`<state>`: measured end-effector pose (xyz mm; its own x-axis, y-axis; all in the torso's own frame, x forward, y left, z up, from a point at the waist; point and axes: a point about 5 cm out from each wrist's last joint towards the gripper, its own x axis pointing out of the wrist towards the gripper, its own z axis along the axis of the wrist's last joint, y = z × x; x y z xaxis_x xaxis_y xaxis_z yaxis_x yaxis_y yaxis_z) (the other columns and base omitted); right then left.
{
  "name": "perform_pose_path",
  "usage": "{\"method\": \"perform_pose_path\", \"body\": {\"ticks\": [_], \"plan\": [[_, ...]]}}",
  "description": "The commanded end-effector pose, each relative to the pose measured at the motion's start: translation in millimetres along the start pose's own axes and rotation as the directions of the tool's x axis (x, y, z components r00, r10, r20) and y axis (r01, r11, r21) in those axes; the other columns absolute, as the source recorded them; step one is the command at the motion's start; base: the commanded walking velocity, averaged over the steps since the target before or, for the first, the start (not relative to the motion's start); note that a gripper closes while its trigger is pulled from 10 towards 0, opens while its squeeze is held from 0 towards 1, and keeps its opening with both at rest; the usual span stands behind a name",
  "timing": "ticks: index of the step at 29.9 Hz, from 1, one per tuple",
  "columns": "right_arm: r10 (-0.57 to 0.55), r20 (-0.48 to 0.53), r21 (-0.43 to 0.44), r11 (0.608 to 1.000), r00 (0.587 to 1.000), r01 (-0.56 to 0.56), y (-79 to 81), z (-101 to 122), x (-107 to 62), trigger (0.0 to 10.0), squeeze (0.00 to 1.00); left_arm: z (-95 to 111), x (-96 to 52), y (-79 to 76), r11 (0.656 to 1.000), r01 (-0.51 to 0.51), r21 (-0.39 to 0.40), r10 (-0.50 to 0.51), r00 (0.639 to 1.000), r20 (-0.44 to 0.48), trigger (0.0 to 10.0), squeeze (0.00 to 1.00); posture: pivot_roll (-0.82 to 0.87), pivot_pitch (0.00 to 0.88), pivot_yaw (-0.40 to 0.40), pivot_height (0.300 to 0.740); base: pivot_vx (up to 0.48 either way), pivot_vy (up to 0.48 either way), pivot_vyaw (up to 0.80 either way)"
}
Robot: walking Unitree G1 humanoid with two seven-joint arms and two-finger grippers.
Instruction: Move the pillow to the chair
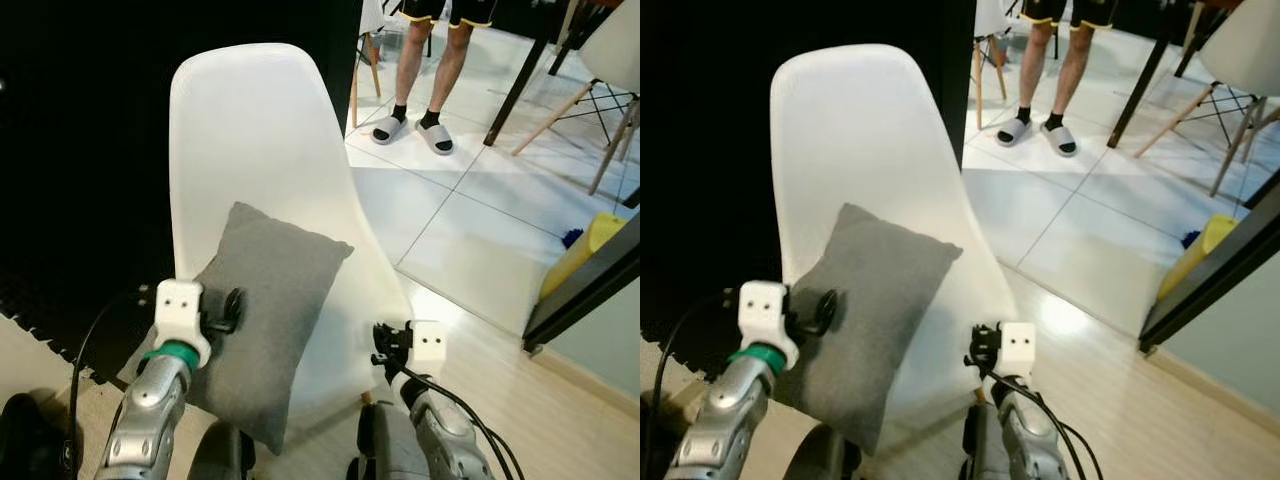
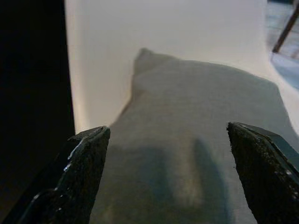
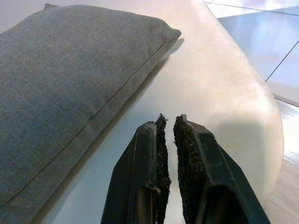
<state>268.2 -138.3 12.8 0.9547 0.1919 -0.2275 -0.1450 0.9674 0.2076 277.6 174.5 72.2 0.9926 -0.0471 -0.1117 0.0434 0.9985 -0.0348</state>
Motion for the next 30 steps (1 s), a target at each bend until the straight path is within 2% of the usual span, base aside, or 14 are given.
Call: {"method": "perform_pose_path", "body": {"ticks": [1,8,15,20,30], "plan": [[-0.016,-0.024,-0.001,1.0,1.0,0.016,1.0,-8,-3.7,10.0,0.0,-9,-0.2,-1.7,1.0,-0.021,-0.01,0.021,0.999,-0.024,10.0,0.0,-0.01,0.024,0.025,0.665,0.0,0.0,0.0],[-0.047,-0.035,-0.005,0.999,0.998,0.047,-2.7,-11,-5.5,10.0,0.0,-21,-1.1,0.6,0.997,-0.07,-0.021,0.068,0.996,-0.063,10.0,0.0,-0.01,0.023,0.036,0.695,0.0,0.0,0.0],[-0.055,-0.032,-0.004,0.998,0.998,0.055,-4.3,-11,-6.5,10.0,0.0,-24,-2.5,-1.3,0.998,-0.06,-0.006,0.059,0.995,-0.076,10.0,0.0,-0.01,0.024,0.039,0.71,0.0,0.0,0.0],[-0.061,-0.034,-0.004,0.998,0.998,0.061,-5.0,-12,-7.3,10.0,0.0,-27,-3.3,-8.8,0.999,-0.028,0.019,0.03,0.996,-0.08,10.0,0.0,-0.01,0.025,0.038,0.735,0.0,0.0,0.0],[-0.069,-0.033,-0.007,0.998,0.997,0.069,-4.1,-11,-5.3,10.0,0.0,-30,-2.1,-5.3,0.999,-0.036,0.033,0.039,0.996,-0.083,10.0,0.0,-0.01,0.024,0.033,0.74,0.0,0.0,0.0]]}}
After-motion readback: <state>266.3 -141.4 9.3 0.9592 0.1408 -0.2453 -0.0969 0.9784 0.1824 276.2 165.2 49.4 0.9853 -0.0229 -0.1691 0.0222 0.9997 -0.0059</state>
